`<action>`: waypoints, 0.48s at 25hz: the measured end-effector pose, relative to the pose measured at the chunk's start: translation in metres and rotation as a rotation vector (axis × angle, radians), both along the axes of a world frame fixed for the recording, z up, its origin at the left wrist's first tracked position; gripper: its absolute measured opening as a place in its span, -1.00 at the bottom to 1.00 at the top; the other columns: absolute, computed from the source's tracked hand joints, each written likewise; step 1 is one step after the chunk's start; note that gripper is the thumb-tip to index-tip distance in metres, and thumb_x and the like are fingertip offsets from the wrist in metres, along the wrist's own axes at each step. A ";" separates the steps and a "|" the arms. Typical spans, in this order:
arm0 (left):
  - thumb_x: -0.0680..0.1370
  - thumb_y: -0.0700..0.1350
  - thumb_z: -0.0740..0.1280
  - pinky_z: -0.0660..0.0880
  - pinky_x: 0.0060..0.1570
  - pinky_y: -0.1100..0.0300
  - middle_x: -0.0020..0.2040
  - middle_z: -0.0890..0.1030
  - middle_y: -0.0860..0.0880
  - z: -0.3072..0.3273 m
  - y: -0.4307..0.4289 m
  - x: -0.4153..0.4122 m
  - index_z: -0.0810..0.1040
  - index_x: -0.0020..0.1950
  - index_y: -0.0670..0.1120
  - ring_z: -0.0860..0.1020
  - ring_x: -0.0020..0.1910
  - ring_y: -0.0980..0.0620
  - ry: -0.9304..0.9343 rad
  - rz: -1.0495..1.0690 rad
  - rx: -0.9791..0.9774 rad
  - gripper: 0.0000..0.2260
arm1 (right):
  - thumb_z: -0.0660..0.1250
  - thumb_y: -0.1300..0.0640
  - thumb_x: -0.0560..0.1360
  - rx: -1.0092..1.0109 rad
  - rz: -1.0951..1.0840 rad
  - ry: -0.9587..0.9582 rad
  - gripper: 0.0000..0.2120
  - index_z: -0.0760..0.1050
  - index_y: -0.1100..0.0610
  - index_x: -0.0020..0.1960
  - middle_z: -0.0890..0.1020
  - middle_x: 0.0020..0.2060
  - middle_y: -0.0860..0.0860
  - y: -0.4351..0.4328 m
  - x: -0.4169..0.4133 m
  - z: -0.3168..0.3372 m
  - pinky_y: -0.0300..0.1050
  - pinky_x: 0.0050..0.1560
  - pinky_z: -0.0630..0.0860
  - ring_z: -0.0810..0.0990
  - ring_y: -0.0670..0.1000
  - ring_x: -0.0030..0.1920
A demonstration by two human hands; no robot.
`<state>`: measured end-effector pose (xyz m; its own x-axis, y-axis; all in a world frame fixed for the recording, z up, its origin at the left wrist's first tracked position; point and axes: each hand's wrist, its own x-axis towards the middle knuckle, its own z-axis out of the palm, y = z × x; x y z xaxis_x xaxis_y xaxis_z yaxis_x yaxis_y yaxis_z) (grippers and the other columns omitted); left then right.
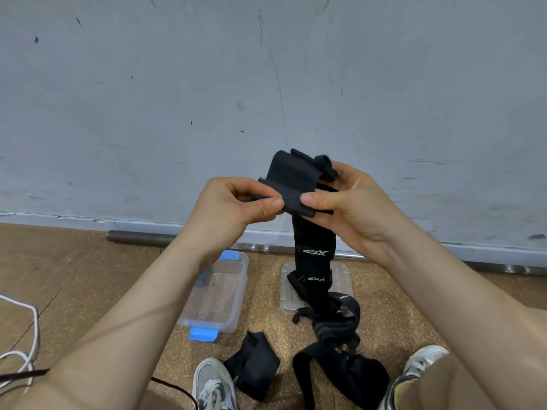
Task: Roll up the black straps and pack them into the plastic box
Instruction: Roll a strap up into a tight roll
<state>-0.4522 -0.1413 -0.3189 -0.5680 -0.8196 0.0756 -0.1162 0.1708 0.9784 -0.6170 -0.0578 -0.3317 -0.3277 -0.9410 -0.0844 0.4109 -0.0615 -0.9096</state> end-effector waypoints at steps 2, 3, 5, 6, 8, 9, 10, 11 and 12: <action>0.45 -0.35 0.45 0.61 -0.18 0.25 -0.24 0.70 -0.16 0.000 0.003 -0.002 0.64 -0.15 -0.21 0.70 -0.23 -0.07 0.037 0.020 0.042 -0.94 | 0.37 0.56 0.39 -0.014 -0.039 0.011 -0.37 0.34 0.27 0.40 0.56 0.23 0.20 0.000 0.002 0.002 0.14 0.07 0.64 0.68 0.17 0.09; 0.45 -0.37 0.44 0.60 -0.22 0.26 -0.27 0.69 -0.16 -0.001 0.003 -0.003 0.60 -0.15 -0.21 0.69 -0.28 -0.06 0.062 0.047 0.067 -0.91 | 0.38 0.57 0.38 -0.016 -0.051 0.045 -0.32 0.31 0.25 0.42 0.57 0.19 0.15 0.000 0.004 0.003 0.17 0.10 0.63 0.69 0.15 0.08; 0.45 -0.40 0.44 0.58 -0.28 0.28 -0.29 0.67 -0.17 -0.002 0.003 -0.005 0.54 -0.17 -0.18 0.67 -0.34 -0.03 0.097 0.091 0.077 -0.84 | 0.42 0.55 0.36 -0.011 -0.057 0.122 -0.26 0.27 0.20 0.46 0.60 0.09 0.04 0.001 0.006 0.004 0.21 0.16 0.59 0.70 0.12 0.06; 0.45 -0.40 0.44 0.57 -0.29 0.29 -0.28 0.66 -0.17 -0.002 0.004 -0.007 0.54 -0.18 -0.17 0.67 -0.35 -0.03 0.098 0.097 0.063 -0.83 | 0.43 0.54 0.35 -0.009 -0.054 0.143 -0.24 0.27 0.19 0.46 0.60 0.06 0.01 0.002 0.007 0.005 0.20 0.17 0.59 0.70 0.11 0.05; 0.46 -0.40 0.43 0.57 -0.29 0.30 -0.24 0.63 -0.19 -0.002 0.008 -0.010 0.56 -0.19 -0.19 0.66 -0.35 -0.01 0.093 0.096 0.037 -0.85 | 0.44 0.53 0.34 -0.001 -0.052 0.168 -0.24 0.28 0.17 0.45 0.59 0.06 -0.01 0.003 0.007 0.006 0.17 0.15 0.60 0.71 0.08 0.03; 0.46 -0.41 0.43 0.57 -0.30 0.31 -0.23 0.62 -0.19 -0.002 0.010 -0.011 0.58 -0.19 -0.20 0.65 -0.35 0.00 0.096 0.097 0.036 -0.86 | 0.44 0.54 0.34 0.006 -0.053 0.180 -0.24 0.29 0.18 0.44 0.59 0.08 0.00 0.003 0.007 0.006 0.15 0.13 0.61 0.71 0.06 0.02; 0.46 -0.41 0.43 0.56 -0.29 0.31 -0.21 0.62 -0.20 -0.002 0.011 -0.012 0.59 -0.18 -0.20 0.65 -0.34 0.01 0.101 0.096 0.048 -0.87 | 0.43 0.55 0.34 0.012 -0.058 0.188 -0.25 0.30 0.19 0.43 0.58 0.09 0.01 0.002 0.006 0.006 0.13 0.11 0.63 0.70 0.06 0.01; 0.45 -0.40 0.44 0.57 -0.28 0.31 -0.20 0.61 -0.19 -0.002 0.010 -0.012 0.62 -0.17 -0.19 0.65 -0.33 0.01 0.108 0.083 0.077 -0.88 | 0.42 0.56 0.34 0.018 -0.062 0.185 -0.27 0.31 0.20 0.42 0.57 0.12 0.05 0.002 0.004 0.006 0.10 0.08 0.64 0.70 0.06 0.00; 0.42 -0.38 0.45 0.59 -0.24 0.29 -0.19 0.62 -0.18 -0.001 0.007 -0.011 0.64 -0.15 -0.17 0.66 -0.31 0.00 0.114 0.042 0.114 -0.87 | 0.42 0.57 0.34 0.025 -0.060 0.172 -0.31 0.33 0.23 0.40 0.57 0.15 0.10 0.002 0.001 0.006 0.08 0.05 0.65 0.70 0.09 0.02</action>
<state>-0.4627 -0.1339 -0.3197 -0.5261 -0.8494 0.0427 -0.0079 0.0551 0.9985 -0.6164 -0.0559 -0.3252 -0.3947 -0.9177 -0.0451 0.2453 -0.0579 -0.9677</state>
